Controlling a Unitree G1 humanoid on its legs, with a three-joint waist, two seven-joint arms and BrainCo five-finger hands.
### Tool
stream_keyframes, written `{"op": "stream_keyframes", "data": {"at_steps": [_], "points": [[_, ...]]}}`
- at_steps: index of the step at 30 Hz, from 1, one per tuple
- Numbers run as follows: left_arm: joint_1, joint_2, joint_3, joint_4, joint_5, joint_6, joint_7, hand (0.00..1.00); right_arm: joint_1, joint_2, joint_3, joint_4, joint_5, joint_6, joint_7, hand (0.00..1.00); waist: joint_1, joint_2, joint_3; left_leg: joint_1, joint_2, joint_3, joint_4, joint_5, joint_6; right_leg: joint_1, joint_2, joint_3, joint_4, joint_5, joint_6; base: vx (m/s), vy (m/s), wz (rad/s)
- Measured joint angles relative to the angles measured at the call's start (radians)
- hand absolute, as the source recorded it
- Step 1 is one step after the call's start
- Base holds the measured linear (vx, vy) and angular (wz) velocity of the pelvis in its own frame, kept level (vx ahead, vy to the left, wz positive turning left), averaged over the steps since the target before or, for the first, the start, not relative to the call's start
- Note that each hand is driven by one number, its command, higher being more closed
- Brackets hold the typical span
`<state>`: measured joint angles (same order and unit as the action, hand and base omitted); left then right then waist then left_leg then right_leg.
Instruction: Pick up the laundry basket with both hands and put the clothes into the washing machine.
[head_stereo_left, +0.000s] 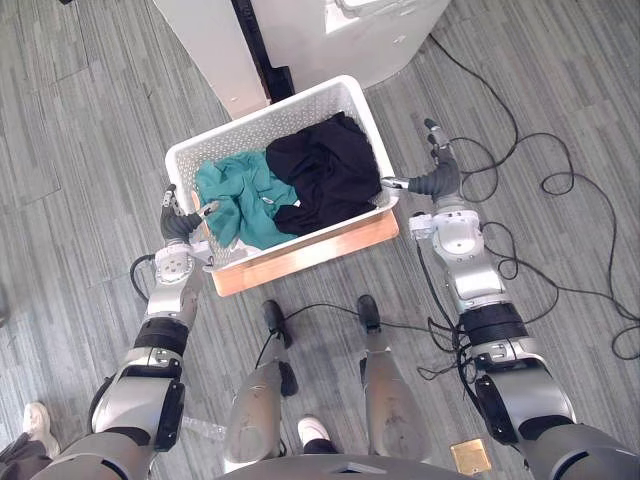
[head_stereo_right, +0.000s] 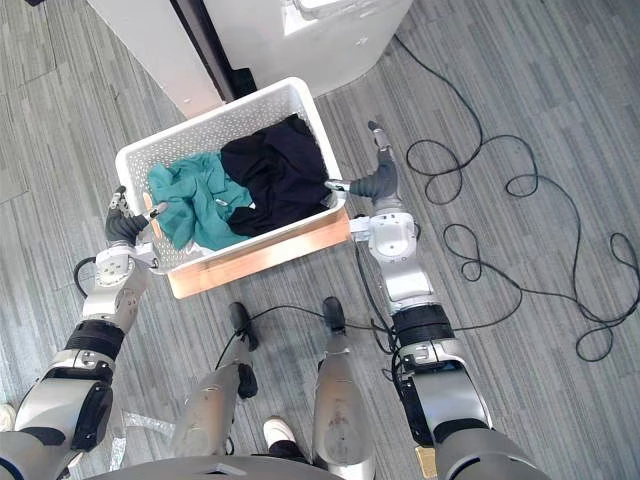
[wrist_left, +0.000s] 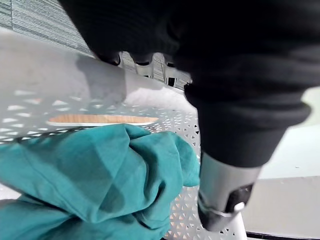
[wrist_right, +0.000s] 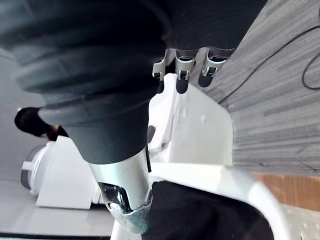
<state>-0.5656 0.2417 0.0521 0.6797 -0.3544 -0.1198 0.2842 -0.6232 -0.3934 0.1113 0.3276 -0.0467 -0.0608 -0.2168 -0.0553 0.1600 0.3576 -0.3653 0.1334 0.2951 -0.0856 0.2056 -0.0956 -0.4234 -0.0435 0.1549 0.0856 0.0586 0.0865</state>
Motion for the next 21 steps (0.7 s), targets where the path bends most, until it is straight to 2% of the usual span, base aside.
{"op": "stream_keyframes", "data": {"at_steps": [8,11,17,21], "points": [[-0.09,-0.009,-0.015,0.023,-0.017,-0.018,0.022,0.0,-0.102,0.044,0.015,0.084,-0.003,0.026,-0.006,0.0,0.029,0.003,0.019,-0.041,-0.003,-0.013,0.0,0.012,0.007,-0.033,-0.003,-0.003,-0.01,0.022,0.007,-0.04,0.005,0.03],[-0.101,-0.013,-0.014,0.041,-0.019,-0.018,0.028,0.0,-0.109,0.055,0.025,0.087,-0.041,0.038,-0.011,0.0,0.032,0.003,0.019,-0.042,-0.004,-0.016,0.0,0.013,0.007,-0.032,-0.004,-0.004,-0.01,0.022,0.007,-0.01,0.0,0.01],[-0.118,-0.018,-0.012,0.051,-0.037,-0.018,0.043,0.0,-0.176,0.069,-0.003,0.184,-0.04,0.044,-0.015,0.0,0.031,0.004,0.02,-0.056,-0.003,-0.025,0.0,0.014,0.005,-0.045,-0.003,-0.008,-0.006,0.022,0.007,-0.01,-0.005,0.01],[-0.16,-0.024,-0.012,0.108,-0.052,0.007,0.044,0.0,-0.227,0.068,-0.048,0.256,-0.039,0.045,-0.025,0.0,0.033,0.008,0.048,-0.074,-0.005,-0.033,0.0,0.019,0.011,-0.066,-0.006,-0.01,0.006,0.022,0.01,-0.02,-0.006,0.03]]}}
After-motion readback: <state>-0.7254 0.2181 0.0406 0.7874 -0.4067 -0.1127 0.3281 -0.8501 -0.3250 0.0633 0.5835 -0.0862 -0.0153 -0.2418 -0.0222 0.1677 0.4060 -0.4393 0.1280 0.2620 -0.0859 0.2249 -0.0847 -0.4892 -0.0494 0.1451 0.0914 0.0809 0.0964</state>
